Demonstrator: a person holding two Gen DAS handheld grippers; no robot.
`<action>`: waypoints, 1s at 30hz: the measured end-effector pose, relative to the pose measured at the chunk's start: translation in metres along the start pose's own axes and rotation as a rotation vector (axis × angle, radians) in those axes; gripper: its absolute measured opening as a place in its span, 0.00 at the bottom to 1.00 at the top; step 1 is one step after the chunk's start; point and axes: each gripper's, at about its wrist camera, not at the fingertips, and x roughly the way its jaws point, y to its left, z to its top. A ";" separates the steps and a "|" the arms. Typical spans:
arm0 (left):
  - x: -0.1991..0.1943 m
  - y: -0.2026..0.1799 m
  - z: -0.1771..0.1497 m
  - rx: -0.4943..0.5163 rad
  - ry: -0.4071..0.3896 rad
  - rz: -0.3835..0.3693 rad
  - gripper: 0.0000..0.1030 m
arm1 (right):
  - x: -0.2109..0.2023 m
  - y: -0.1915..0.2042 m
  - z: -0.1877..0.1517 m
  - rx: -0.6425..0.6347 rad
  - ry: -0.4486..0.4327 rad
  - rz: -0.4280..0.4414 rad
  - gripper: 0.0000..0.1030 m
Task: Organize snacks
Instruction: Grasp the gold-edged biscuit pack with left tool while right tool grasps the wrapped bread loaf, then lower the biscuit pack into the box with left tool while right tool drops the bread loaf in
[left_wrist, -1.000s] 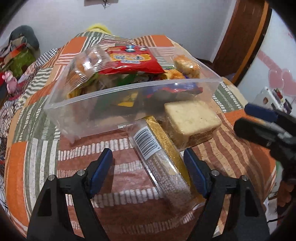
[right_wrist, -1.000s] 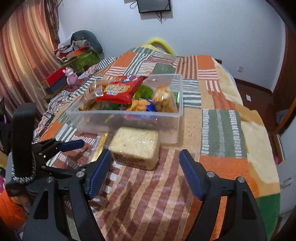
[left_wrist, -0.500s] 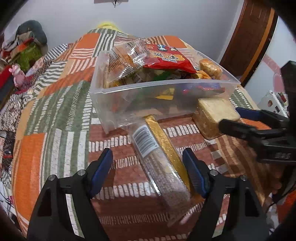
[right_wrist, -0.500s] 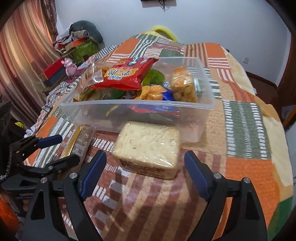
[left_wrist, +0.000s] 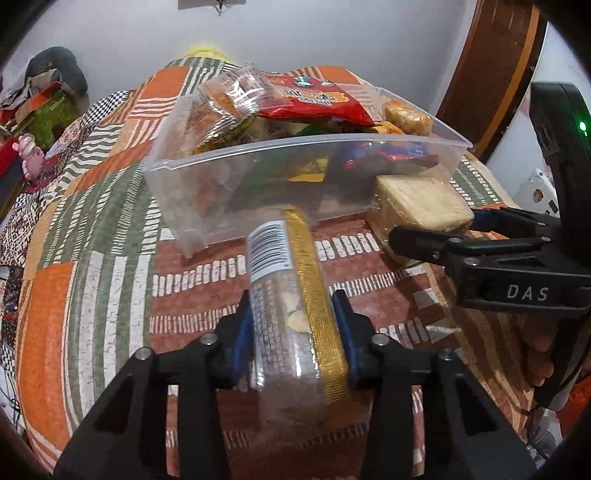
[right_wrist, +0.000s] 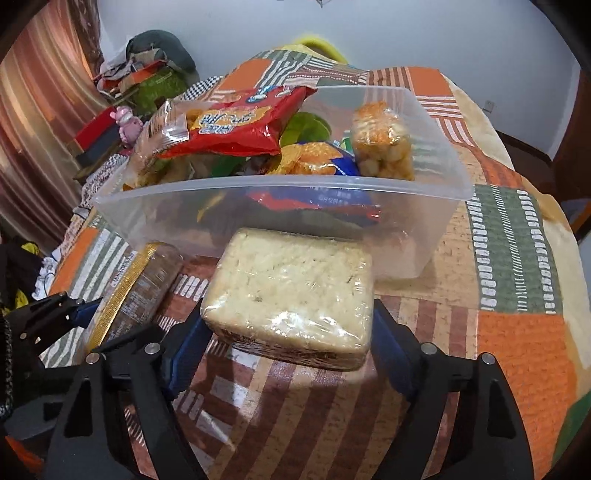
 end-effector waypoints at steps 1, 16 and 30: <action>-0.001 0.002 0.000 -0.002 -0.002 0.001 0.36 | -0.001 0.002 0.000 -0.003 -0.002 0.002 0.76; -0.062 0.000 0.021 -0.007 -0.127 -0.015 0.35 | -0.060 0.005 -0.003 -0.050 -0.144 0.016 0.76; -0.068 -0.015 0.103 0.027 -0.257 -0.037 0.35 | -0.081 -0.006 0.056 -0.030 -0.304 -0.007 0.76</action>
